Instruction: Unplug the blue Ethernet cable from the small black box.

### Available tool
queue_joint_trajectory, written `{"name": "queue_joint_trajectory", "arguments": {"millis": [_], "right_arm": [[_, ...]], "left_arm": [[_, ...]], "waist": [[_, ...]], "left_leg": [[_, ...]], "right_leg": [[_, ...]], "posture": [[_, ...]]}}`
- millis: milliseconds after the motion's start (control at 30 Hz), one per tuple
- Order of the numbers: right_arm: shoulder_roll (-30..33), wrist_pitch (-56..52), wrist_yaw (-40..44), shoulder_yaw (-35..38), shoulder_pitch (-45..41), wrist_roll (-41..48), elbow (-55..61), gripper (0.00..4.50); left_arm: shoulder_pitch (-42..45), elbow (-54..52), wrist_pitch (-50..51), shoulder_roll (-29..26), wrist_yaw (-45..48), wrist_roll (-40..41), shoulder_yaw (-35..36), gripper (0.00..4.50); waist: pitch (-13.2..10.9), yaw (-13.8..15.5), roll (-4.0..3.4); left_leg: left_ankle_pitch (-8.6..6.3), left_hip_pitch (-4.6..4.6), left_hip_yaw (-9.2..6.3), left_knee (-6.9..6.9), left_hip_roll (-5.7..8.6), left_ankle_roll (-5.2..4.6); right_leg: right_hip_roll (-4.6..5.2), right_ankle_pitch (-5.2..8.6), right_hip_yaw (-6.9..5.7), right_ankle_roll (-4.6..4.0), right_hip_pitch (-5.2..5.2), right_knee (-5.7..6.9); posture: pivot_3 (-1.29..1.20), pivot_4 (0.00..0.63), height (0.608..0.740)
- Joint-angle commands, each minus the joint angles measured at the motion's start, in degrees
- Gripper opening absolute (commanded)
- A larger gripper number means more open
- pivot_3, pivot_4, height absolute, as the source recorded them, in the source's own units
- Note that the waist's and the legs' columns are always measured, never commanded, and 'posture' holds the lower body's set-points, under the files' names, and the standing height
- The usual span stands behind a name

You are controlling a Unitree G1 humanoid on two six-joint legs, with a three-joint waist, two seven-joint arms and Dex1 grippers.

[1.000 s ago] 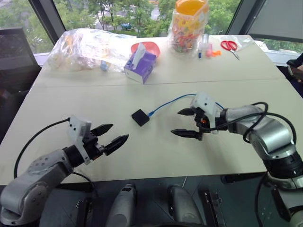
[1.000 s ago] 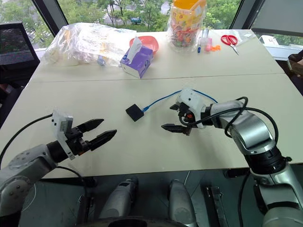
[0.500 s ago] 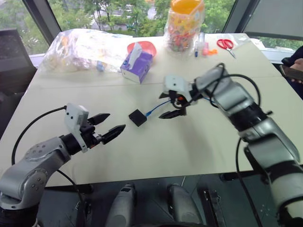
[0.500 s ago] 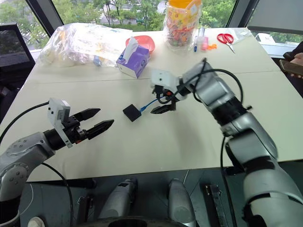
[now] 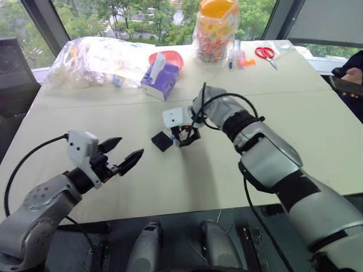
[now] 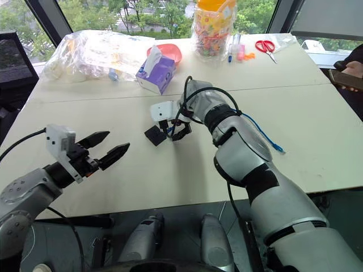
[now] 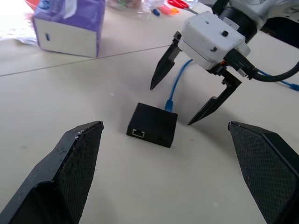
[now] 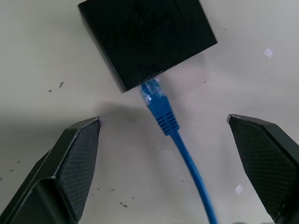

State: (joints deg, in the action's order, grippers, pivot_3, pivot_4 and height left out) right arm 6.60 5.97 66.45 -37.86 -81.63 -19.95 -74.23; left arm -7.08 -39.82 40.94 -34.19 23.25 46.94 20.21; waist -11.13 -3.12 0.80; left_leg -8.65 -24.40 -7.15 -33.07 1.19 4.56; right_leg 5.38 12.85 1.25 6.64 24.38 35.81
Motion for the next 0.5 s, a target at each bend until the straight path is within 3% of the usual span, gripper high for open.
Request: {"name": "queue_joint_trajectory", "arguments": {"millis": [33,133,367,500], "right_arm": [[-2.33,-1.02,-1.03,1.42,-0.64,-1.89,-2.27,4.50],[-3.46,-1.64,-1.48,2.06,-0.73,-3.56,-3.13,3.66],[-5.98,-3.58,-0.59,3.50,-0.62,-5.76,-4.00,0.03],[-6.29,-4.30,-1.72,4.84,-0.35,-6.32,-3.91,0.03]], "left_arm": [[-1.22,-3.36,-0.97,0.31,-1.51,0.87,2.43,4.45],[-2.76,-4.12,-1.47,0.61,-1.67,0.46,2.81,4.50],[-4.08,-3.59,-3.88,0.94,-2.09,-1.51,3.05,4.50],[-4.59,-2.71,-4.91,0.79,-1.46,-2.08,3.10,4.50]], "waist": [[0.00,-0.40,0.00],[0.02,-0.96,0.01],[0.03,-1.15,0.01],[0.05,-1.18,0.01]], "left_leg": [[0.00,0.03,0.00,0.00,-0.02,0.00],[-0.02,0.12,-0.01,0.00,-0.03,0.03],[0.00,0.22,-0.03,0.00,-0.12,-0.01],[-0.02,0.24,-0.03,0.00,-0.13,0.03]], "right_leg": [[-0.01,0.01,0.00,-0.02,0.00,0.07],[-0.02,0.07,0.00,-0.10,0.01,0.24],[-0.13,0.11,0.04,-0.19,0.02,0.35],[-0.13,0.11,0.05,-0.19,0.01,0.35]], "posture": [[0.00,0.150,0.728],[0.00,0.150,0.728],[0.00,0.150,0.728],[0.00,0.150,0.728]]}}
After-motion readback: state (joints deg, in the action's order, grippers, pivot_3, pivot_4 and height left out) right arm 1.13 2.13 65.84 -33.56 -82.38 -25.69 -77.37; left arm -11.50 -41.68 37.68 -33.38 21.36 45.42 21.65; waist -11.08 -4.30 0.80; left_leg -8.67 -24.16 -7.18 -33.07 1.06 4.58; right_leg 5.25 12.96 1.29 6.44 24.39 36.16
